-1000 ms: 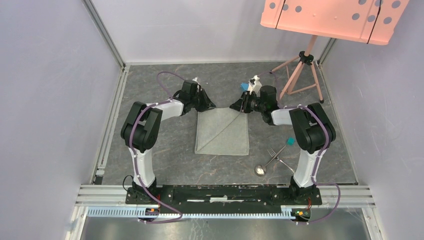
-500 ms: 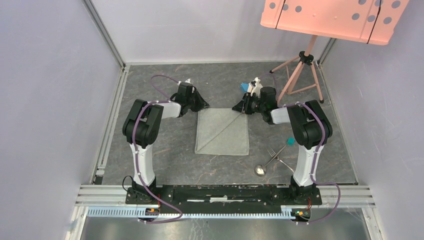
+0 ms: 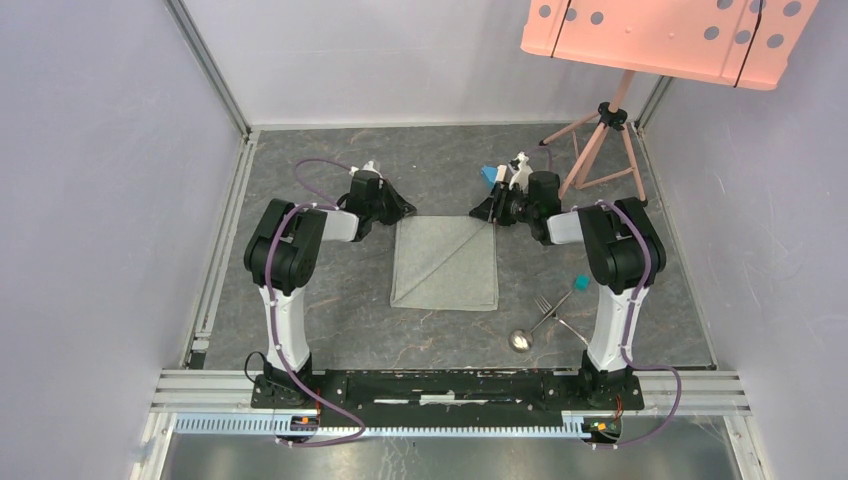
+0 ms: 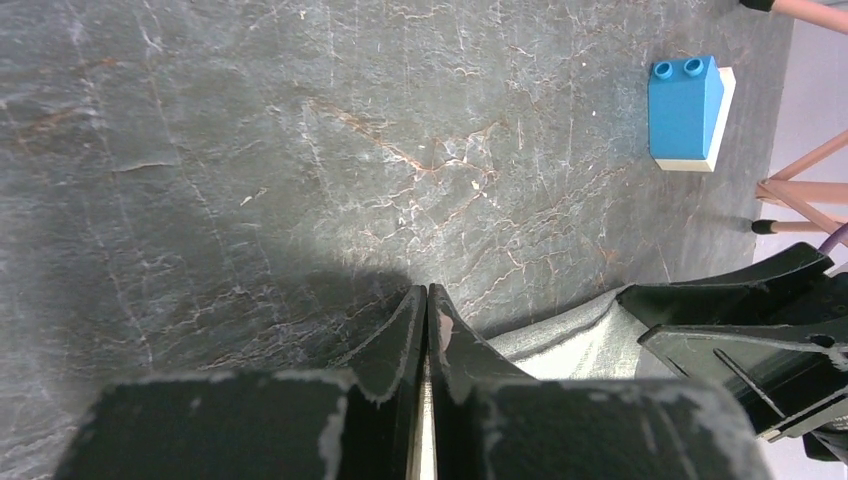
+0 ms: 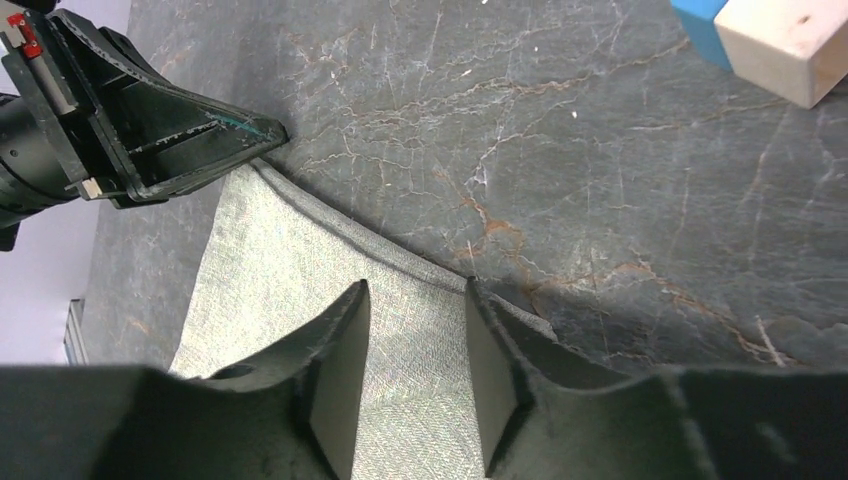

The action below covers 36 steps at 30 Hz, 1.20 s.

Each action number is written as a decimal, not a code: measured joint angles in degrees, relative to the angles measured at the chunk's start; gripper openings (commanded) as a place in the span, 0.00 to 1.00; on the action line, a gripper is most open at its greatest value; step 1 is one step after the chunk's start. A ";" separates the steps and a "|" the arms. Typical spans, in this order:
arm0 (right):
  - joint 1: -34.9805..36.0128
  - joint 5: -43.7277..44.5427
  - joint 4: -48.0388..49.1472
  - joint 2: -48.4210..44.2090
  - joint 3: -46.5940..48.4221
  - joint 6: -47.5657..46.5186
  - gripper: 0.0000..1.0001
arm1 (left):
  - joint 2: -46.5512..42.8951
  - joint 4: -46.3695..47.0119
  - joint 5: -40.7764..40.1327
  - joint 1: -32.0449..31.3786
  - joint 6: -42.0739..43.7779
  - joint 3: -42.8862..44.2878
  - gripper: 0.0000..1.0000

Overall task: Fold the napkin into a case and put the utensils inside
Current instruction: Smooth out the upper triangle-folded napkin at the center of the board, then rotate the upper triangle-folded napkin at the center of the board.

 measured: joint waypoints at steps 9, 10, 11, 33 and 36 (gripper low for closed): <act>-0.07 7.02 -12.96 -13.09 -2.29 -9.46 0.64 | -3.56 -1.99 7.30 0.46 0.48 -0.83 0.54; 0.26 8.61 -14.23 -16.00 -3.21 -10.38 0.64 | -5.38 -3.52 7.85 0.48 0.87 -1.09 0.58; 0.85 10.69 -15.52 -19.04 -4.07 -11.21 0.64 | -8.11 -5.97 8.39 0.48 1.40 -1.22 0.61; 36.74 26.93 -27.80 -23.21 -13.25 -12.74 0.23 | -72.72 -37.79 7.08 0.50 8.81 -26.53 0.79; 36.83 27.80 -25.90 -25.62 -16.44 -12.90 0.22 | -75.80 -39.56 7.10 0.50 8.83 -26.91 0.79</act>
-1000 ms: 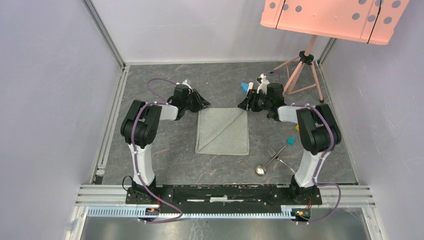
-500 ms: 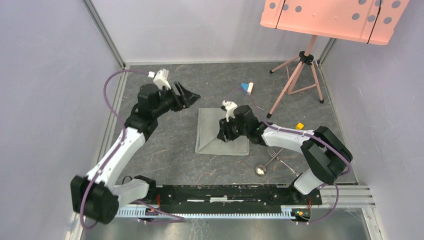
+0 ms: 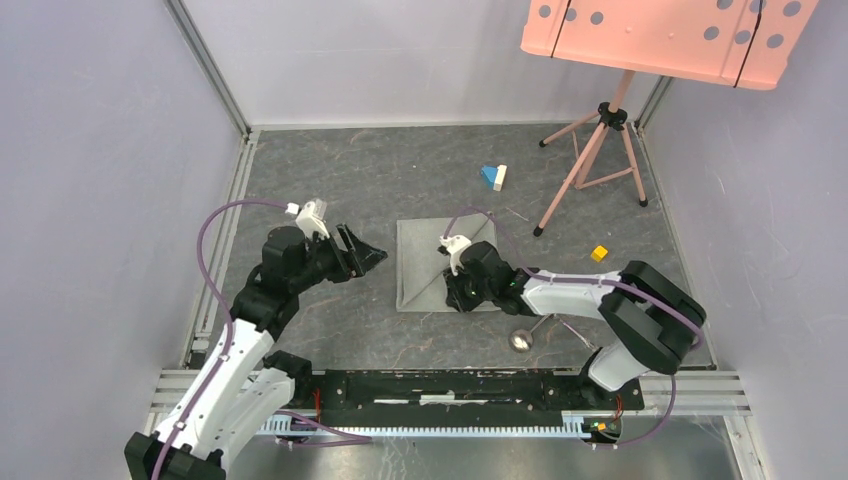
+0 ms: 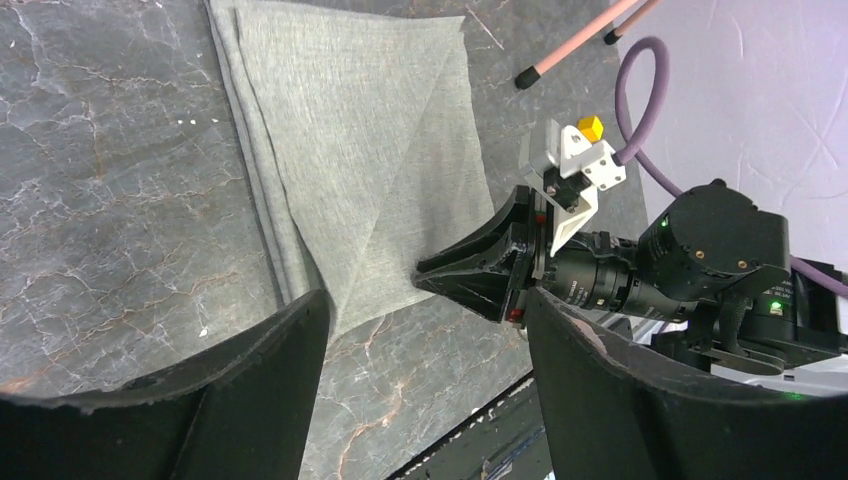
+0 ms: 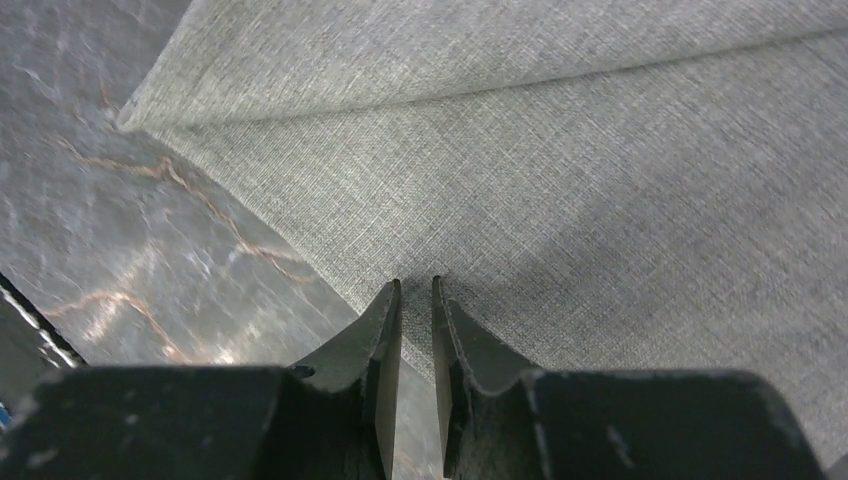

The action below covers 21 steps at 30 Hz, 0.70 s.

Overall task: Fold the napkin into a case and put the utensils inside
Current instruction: Rotate the upper triangle-folded napkin at the center of the board.

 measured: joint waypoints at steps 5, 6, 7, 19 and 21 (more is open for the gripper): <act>-0.52 3.58 -1.97 -5.79 -4.70 -1.79 0.31 | -2.05 -0.63 0.44 0.00 0.00 -0.55 0.79; -1.01 4.70 -3.23 -6.86 -5.09 -2.29 0.36 | -2.29 -0.68 0.48 0.00 0.00 -1.03 0.79; -1.53 5.99 -4.68 -7.85 -5.27 -2.71 0.40 | -2.49 -0.68 0.55 0.00 -0.02 -1.66 0.79; 5.92 11.19 -23.85 -10.38 7.74 -6.78 0.53 | -4.13 -0.22 -0.79 0.00 -0.13 -8.61 0.80; 7.45 10.08 -23.65 -8.61 10.12 -6.49 0.51 | -5.07 -0.20 -1.57 0.00 -0.13 -8.98 0.80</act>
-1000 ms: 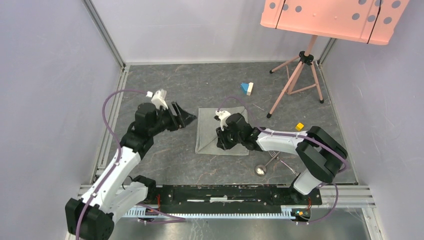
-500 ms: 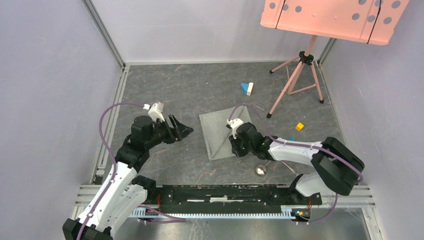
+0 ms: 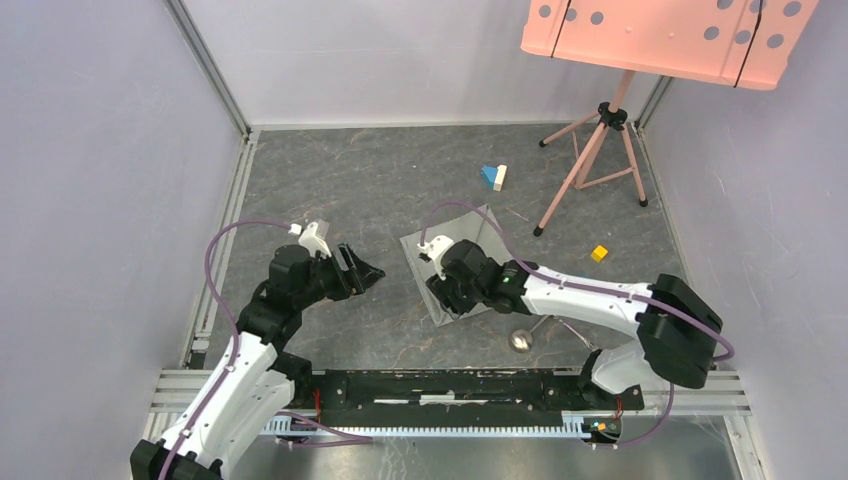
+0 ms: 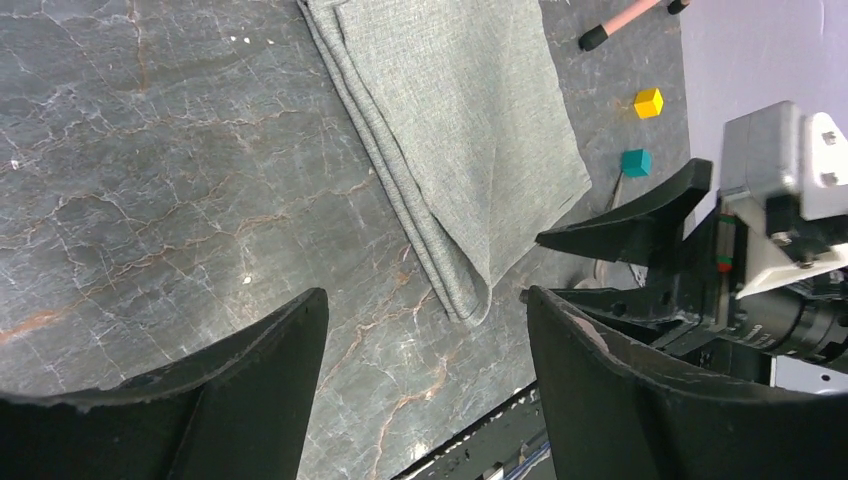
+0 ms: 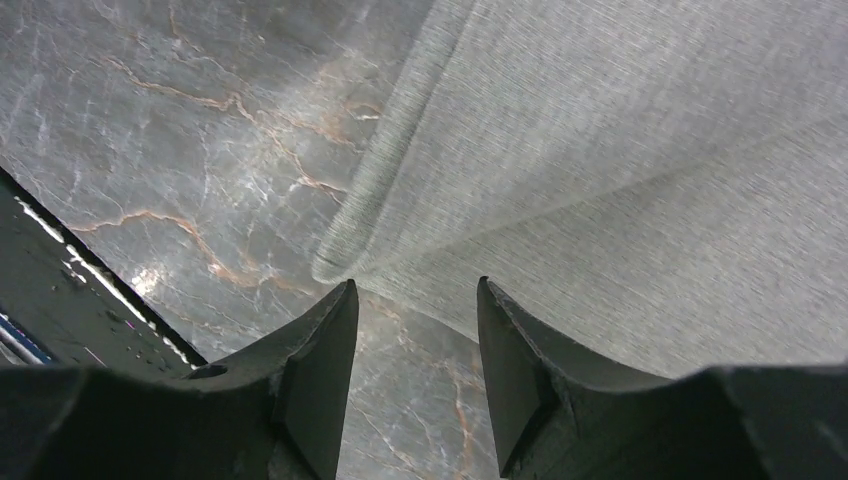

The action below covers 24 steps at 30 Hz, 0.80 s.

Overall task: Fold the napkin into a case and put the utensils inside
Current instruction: Rotate the upper triangle-folded napkin at the center of the board.

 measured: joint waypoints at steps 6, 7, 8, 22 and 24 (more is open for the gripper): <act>1.84 -1.18 -1.11 6.69 4.39 0.98 0.40 | -0.94 0.07 -0.31 0.00 0.00 -0.11 0.81; 2.10 -1.20 -1.57 8.33 5.44 1.07 0.40 | -1.01 0.13 -0.46 0.00 0.00 -0.20 0.81; 2.32 -1.25 -1.66 9.33 5.97 1.11 0.41 | -1.05 0.15 -0.52 0.00 0.00 -0.28 0.81; 4.31 -0.68 -3.37 15.28 8.90 2.32 0.50 | -4.00 0.11 -0.63 0.00 0.00 -0.87 0.82; 5.05 0.15 -3.80 16.09 9.84 2.32 0.51 | -4.02 0.11 -0.63 0.00 0.00 -0.87 0.82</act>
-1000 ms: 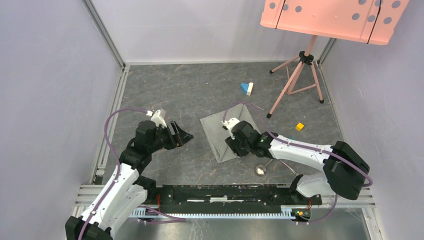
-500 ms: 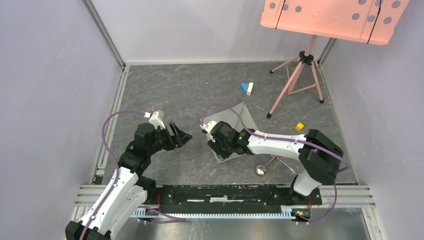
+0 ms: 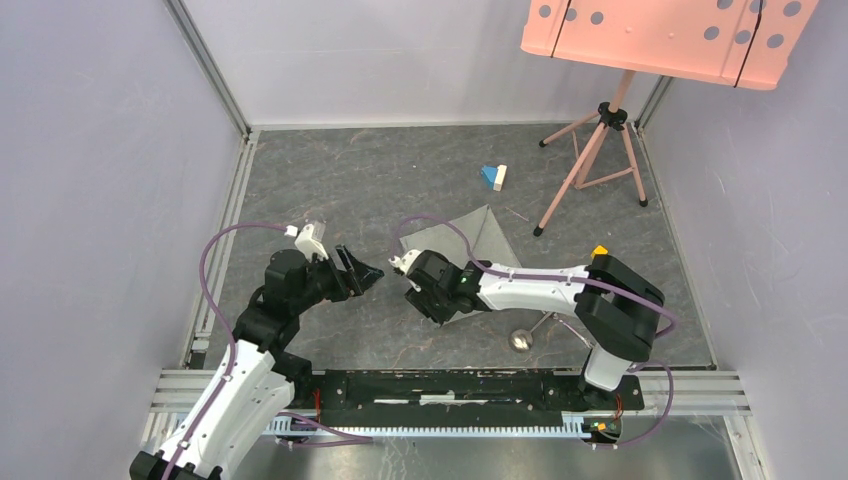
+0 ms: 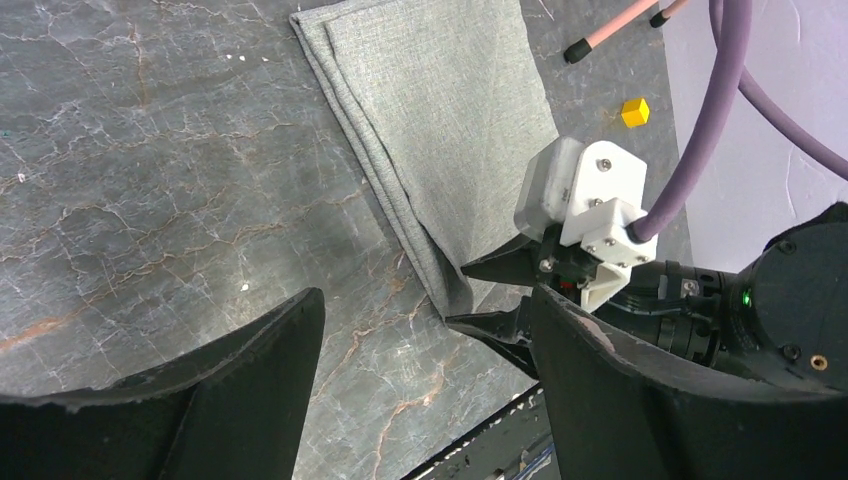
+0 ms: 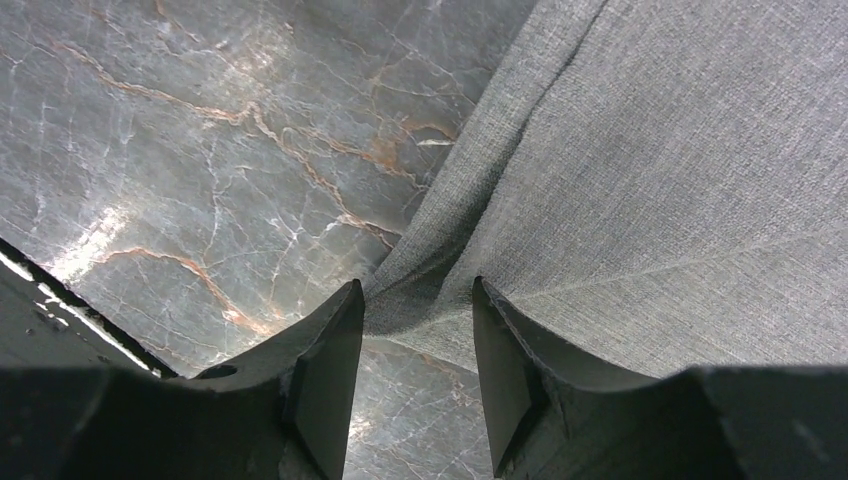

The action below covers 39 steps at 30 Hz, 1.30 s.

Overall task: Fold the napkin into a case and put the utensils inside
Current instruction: Rotate the upper triangle-folded napkin at the center of the board, then pick up the upper triangle-folded napkin from the center of the board.

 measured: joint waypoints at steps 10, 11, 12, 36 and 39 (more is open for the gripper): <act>2.45 4.20 -4.02 1.57 3.48 -0.02 0.56 | -0.07 0.00 0.00 0.00 0.02 -0.02 0.82; 2.58 4.79 -4.63 1.57 3.96 -0.02 0.56 | -0.07 0.00 0.00 0.00 0.00 -0.02 0.82; 2.67 5.25 -5.16 1.55 4.50 -0.02 0.56 | -0.07 0.00 0.00 0.00 0.00 -0.02 0.82; 3.13 5.95 -3.87 6.27 5.38 0.04 0.58 | -0.81 0.02 -0.46 0.00 -0.02 -0.11 0.84; 3.13 5.84 -3.52 6.34 5.35 0.35 0.37 | -0.87 -0.02 -0.66 0.00 -0.07 -0.11 0.85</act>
